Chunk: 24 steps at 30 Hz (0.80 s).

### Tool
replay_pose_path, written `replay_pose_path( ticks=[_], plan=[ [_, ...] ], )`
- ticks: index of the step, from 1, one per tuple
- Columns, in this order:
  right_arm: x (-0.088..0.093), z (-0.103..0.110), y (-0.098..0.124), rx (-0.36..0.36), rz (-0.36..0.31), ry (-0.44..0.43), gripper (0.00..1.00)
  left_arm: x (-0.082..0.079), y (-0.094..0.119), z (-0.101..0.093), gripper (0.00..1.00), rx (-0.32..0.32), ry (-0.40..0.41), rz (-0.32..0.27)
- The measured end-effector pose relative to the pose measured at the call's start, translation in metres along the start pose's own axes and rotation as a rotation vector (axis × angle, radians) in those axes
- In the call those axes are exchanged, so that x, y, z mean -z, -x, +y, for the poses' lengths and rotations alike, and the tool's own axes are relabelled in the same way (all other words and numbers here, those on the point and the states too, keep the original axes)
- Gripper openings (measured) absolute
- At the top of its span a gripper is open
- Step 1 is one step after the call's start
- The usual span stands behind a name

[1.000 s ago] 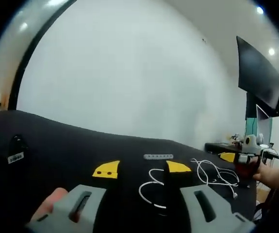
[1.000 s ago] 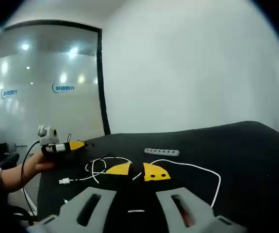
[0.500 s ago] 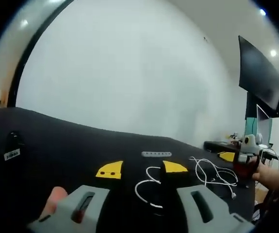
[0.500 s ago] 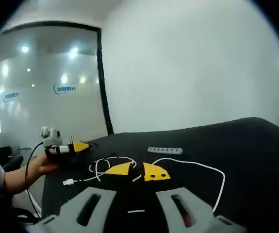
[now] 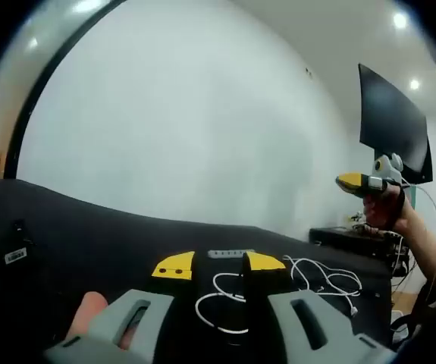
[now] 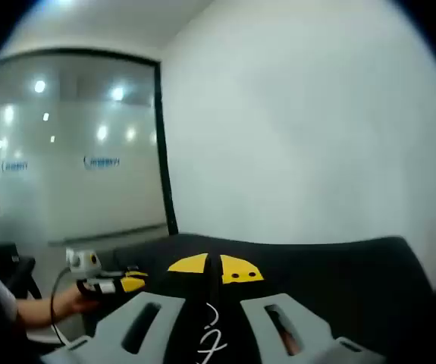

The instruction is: Grab the wires, straighten them and put them on the rack

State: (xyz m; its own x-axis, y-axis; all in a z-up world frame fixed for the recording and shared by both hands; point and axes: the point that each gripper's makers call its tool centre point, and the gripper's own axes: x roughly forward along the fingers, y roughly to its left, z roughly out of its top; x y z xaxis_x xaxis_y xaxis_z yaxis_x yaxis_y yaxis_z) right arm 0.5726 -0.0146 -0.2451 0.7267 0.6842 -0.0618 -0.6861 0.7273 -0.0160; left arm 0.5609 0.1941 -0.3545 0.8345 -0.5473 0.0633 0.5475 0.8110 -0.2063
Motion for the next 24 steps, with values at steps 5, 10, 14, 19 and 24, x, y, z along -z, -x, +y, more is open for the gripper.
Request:
replay_pose_path(
  ticks=[5,10,14,19,24],
  plan=[
    [0.107,0.013,-0.028,-0.036,0.341,0.024,0.19,0.003,0.001,0.008,0.25,-0.042,-0.007,0.011],
    [0.159,-0.002,-0.029,0.140,0.481,-0.337,0.11,0.004,-0.001,0.006,0.25,-0.027,-0.030,0.020],
    [0.160,-0.019,-0.031,0.249,0.487,-0.187,0.12,0.003,-0.003,0.008,0.25,-0.013,-0.028,0.014],
    [0.153,-0.021,-0.055,0.214,0.421,-0.352,0.03,0.006,-0.007,0.015,0.25,-0.027,-0.013,0.025],
    [0.051,-0.015,-0.030,0.098,0.143,-0.382,0.01,0.010,-0.006,0.016,0.25,-0.039,-0.010,0.040]
  ],
)
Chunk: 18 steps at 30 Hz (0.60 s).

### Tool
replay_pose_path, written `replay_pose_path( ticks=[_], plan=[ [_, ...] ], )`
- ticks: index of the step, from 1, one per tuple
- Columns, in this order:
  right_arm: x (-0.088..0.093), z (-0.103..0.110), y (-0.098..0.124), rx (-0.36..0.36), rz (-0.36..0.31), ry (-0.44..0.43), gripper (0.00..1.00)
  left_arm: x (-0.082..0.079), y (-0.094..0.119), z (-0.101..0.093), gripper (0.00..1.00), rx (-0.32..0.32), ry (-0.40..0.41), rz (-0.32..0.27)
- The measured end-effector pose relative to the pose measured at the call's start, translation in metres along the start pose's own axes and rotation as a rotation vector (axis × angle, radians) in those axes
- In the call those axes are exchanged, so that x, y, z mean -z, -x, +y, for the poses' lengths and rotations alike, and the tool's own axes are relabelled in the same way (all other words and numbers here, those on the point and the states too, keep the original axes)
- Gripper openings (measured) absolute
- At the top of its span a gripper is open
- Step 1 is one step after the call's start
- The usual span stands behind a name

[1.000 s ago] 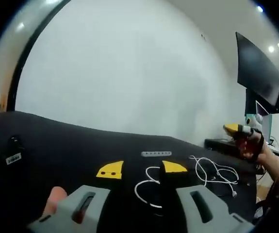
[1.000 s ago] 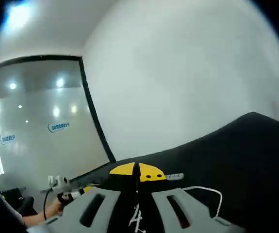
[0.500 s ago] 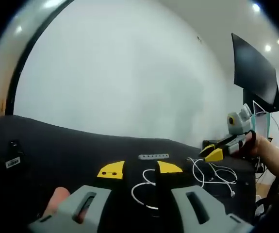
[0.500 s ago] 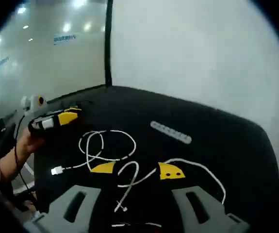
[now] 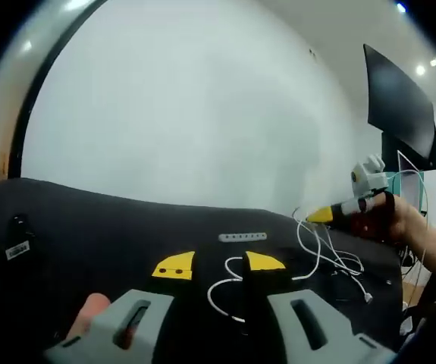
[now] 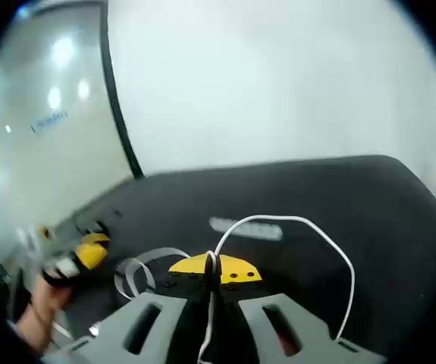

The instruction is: Grab the wires, straighten them and put them on the rack

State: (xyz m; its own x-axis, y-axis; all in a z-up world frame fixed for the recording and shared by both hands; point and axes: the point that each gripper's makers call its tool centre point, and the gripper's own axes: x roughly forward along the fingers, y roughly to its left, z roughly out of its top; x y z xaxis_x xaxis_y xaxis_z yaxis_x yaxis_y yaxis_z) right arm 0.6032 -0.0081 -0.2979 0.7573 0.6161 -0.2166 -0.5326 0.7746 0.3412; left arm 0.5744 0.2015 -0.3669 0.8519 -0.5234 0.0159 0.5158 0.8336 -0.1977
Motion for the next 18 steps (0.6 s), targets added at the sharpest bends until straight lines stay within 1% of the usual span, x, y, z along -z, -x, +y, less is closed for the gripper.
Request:
replay_pose_path(
  ticks=[1,2,3,4,5,6,7,8,10,12,13,15,17,18],
  plan=[
    [-0.017,0.003,0.008,-0.006,-0.021,0.014,0.01,0.000,0.000,0.000,0.25,0.002,0.003,-0.002],
    [-0.047,0.010,0.022,-0.012,-0.080,0.022,0.01,0.000,0.000,0.000,0.25,0.002,0.004,-0.003],
    [-0.077,0.021,0.036,-0.036,-0.133,0.039,0.01,0.000,0.000,0.001,0.25,-0.002,0.005,-0.002],
    [-0.104,0.030,0.050,-0.049,-0.172,0.067,0.01,-0.001,0.000,0.003,0.25,-0.008,0.009,-0.005],
    [-0.141,0.041,0.068,-0.047,-0.224,0.097,0.01,-0.004,0.000,0.006,0.25,-0.014,0.026,-0.017],
    [-0.167,0.050,0.082,-0.058,-0.275,0.111,0.01,-0.005,0.001,0.006,0.25,-0.014,0.039,-0.025],
    [-0.190,0.059,0.093,-0.070,-0.321,0.119,0.01,-0.006,0.001,0.007,0.25,-0.014,0.047,-0.028],
    [-0.210,0.066,0.103,-0.078,-0.350,0.116,0.01,-0.006,0.002,0.007,0.25,-0.013,0.058,-0.033],
    [-0.243,0.075,0.122,-0.063,-0.425,0.149,0.01,-0.006,0.003,0.006,0.25,-0.014,0.071,-0.034],
    [-0.266,0.081,0.133,-0.059,-0.472,0.168,0.01,-0.006,0.004,0.005,0.25,-0.016,0.075,-0.034],
    [-0.278,0.088,0.139,-0.065,-0.501,0.186,0.01,-0.005,0.003,0.005,0.25,-0.018,0.071,-0.028],
    [-0.296,0.090,0.145,-0.046,-0.521,0.204,0.01,-0.003,0.005,0.000,0.25,-0.022,0.058,-0.022],
    [-0.318,0.087,0.149,-0.005,-0.550,0.230,0.01,-0.003,0.004,0.000,0.25,-0.020,0.043,-0.022],
    [-0.327,0.088,0.150,-0.002,-0.556,0.237,0.01,-0.004,0.004,-0.001,0.25,-0.017,0.036,-0.023]
  ],
)
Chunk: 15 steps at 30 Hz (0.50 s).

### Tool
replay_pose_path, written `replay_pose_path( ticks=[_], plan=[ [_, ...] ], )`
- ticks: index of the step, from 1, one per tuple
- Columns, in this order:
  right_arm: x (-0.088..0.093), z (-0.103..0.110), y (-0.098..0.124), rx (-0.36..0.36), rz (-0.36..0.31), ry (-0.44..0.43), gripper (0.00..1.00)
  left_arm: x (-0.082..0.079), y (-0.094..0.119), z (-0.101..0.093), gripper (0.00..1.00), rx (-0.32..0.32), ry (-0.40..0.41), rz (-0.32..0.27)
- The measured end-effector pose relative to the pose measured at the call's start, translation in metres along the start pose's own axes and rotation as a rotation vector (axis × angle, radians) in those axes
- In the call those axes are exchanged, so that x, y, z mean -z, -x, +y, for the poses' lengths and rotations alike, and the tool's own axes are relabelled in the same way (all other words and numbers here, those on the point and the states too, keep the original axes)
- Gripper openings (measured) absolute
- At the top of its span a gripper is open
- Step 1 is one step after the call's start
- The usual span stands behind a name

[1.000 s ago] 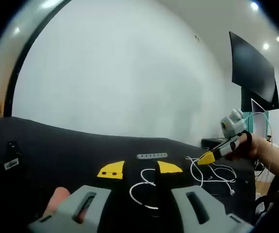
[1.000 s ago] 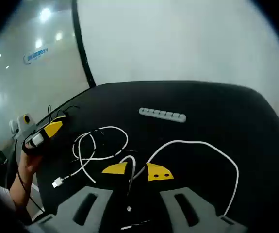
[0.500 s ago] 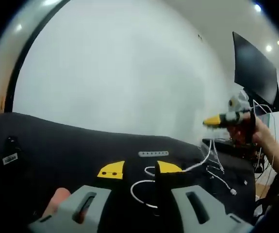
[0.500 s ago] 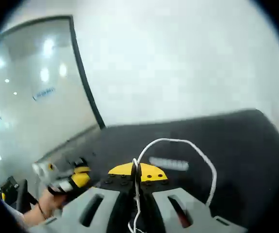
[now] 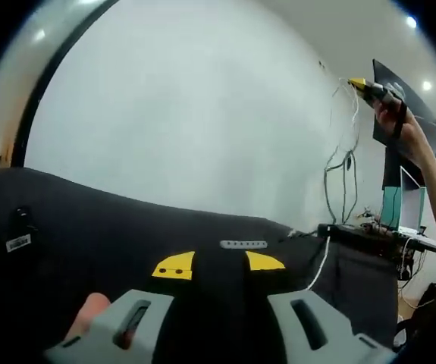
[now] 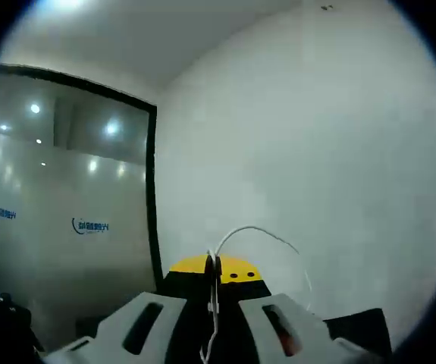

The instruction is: Grab the wires, straighten them and put them on the rack

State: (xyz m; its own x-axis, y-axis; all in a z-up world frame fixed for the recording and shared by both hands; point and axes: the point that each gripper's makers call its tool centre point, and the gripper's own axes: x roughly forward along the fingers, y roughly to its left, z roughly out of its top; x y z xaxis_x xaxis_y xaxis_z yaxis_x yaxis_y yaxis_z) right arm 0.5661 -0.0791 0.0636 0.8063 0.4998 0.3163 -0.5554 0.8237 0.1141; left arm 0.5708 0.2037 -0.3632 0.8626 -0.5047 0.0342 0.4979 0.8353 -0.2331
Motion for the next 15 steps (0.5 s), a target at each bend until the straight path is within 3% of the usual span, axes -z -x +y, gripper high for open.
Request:
replay_pose_path(
  ticks=[6,7,11,15],
  plan=[
    [-0.036,-0.017,-0.032,0.100,0.011,0.166,0.01,0.001,-0.002,0.007,0.25,-0.037,-0.035,0.010],
    [-0.047,-0.019,-0.037,0.127,-0.020,0.189,0.01,0.002,-0.002,0.008,0.25,-0.041,-0.039,0.013],
    [-0.065,-0.009,-0.054,0.061,-0.011,0.152,0.01,0.003,-0.002,0.007,0.25,-0.025,-0.014,0.019],
    [-0.122,0.011,-0.059,-0.030,-0.135,0.088,0.01,0.001,-0.001,0.012,0.25,-0.042,0.000,0.007]
  ],
)
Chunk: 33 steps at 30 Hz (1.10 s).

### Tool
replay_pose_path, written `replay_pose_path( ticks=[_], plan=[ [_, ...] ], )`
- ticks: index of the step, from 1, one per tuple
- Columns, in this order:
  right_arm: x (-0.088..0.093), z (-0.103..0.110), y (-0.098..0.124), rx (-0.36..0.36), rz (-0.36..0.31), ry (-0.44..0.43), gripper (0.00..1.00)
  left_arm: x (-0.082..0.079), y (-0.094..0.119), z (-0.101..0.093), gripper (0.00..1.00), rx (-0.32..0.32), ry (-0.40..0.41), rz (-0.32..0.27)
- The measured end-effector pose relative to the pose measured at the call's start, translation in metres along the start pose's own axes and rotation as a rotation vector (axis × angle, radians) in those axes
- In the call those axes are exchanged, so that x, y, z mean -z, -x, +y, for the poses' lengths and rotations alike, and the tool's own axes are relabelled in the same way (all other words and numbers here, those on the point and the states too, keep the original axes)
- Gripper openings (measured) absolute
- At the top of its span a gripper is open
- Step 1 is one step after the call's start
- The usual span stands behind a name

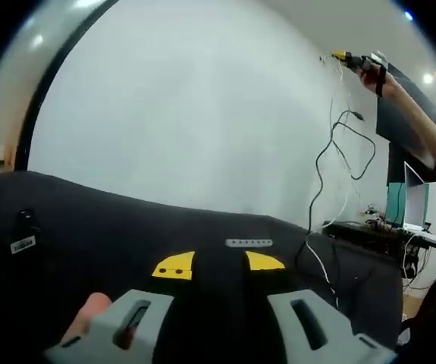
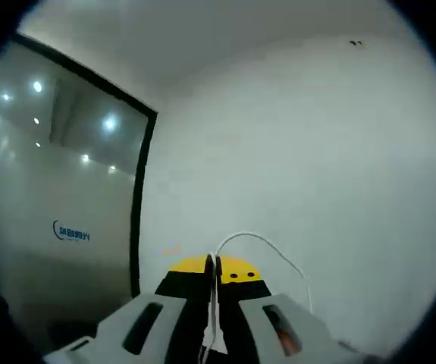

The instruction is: Grab the wires, straighten them and put them on the rack

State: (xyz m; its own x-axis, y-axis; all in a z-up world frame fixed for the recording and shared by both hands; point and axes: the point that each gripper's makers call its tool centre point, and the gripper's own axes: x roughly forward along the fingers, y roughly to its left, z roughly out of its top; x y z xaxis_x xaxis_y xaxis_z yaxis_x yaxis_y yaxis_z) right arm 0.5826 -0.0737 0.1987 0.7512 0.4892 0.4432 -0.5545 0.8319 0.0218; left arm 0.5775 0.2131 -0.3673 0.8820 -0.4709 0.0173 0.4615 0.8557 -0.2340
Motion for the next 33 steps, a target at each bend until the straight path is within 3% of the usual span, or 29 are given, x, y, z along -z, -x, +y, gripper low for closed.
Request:
replay_pose_path(
  ticks=[2,5,7,8,10,13,15,19,27,30,33],
  plan=[
    [-0.029,0.006,-0.005,-0.029,-0.031,0.004,0.01,0.000,-0.001,0.000,0.25,0.002,0.004,0.000],
    [-0.046,-0.001,-0.012,-0.001,-0.019,0.050,0.01,0.001,-0.002,0.000,0.25,0.001,-0.007,0.006],
    [-0.053,-0.001,-0.016,-0.031,-0.024,-0.021,0.01,0.001,-0.002,0.000,0.25,0.002,-0.013,0.007],
    [-0.060,0.002,-0.016,-0.055,-0.037,-0.031,0.01,0.000,-0.002,-0.001,0.25,0.003,-0.017,0.005],
    [-0.083,0.008,-0.011,-0.092,-0.133,-0.067,0.01,0.000,0.001,-0.005,0.25,0.002,-0.026,0.002],
    [-0.087,0.018,-0.009,-0.104,-0.123,-0.044,0.01,-0.001,0.002,-0.005,0.25,-0.006,-0.031,-0.002],
    [-0.086,0.016,-0.012,-0.079,-0.093,0.023,0.01,-0.001,0.002,-0.005,0.25,-0.011,-0.031,-0.003],
    [-0.101,0.009,-0.011,-0.039,-0.125,0.071,0.01,0.000,0.003,-0.003,0.25,-0.025,-0.039,0.004],
    [-0.156,0.035,-0.012,-0.022,-0.189,0.137,0.01,0.000,0.005,-0.008,0.25,-0.026,-0.062,0.012],
    [-0.165,0.043,-0.014,-0.003,-0.203,0.177,0.01,0.001,0.006,-0.009,0.25,-0.024,-0.063,0.014],
    [-0.178,0.036,-0.023,0.031,-0.211,0.197,0.02,0.001,0.007,-0.010,0.25,-0.027,-0.069,0.016]
  ],
)
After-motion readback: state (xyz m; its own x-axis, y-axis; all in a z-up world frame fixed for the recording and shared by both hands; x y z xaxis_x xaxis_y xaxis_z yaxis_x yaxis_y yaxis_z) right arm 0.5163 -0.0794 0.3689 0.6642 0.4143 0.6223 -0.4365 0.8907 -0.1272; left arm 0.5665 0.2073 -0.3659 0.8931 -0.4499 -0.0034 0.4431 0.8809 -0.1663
